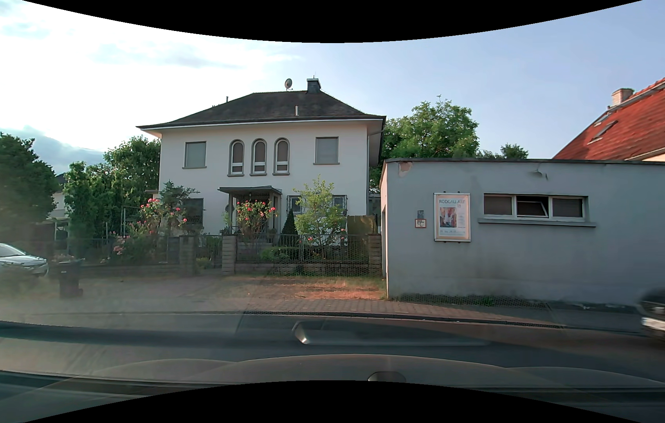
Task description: Follow the waypoints while adhering to traffic rules and regulations
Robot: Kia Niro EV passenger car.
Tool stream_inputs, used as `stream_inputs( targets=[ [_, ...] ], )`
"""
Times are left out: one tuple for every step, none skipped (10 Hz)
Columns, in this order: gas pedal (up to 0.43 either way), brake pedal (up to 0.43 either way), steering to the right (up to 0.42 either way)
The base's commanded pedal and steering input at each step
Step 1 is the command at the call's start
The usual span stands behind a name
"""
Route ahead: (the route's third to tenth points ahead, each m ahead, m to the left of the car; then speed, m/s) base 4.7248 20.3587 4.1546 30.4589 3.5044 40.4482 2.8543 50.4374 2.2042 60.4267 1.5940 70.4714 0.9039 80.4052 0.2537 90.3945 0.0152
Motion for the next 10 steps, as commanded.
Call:
stream_inputs(
  targets=[
    [0.000, 0.043, -0.259],
    [0.000, 0.012, -0.261],
    [0.000, 0.000, -0.262],
    [0.000, 0.000, -0.264],
    [0.000, 0.000, -0.268],
    [0.000, 0.000, -0.274],
    [0.000, 0.000, -0.284],
    [0.000, 0.000, -0.296],
    [0.020, 0.000, -0.307],
    [0.079, 0.000, -0.320]
  ],
)
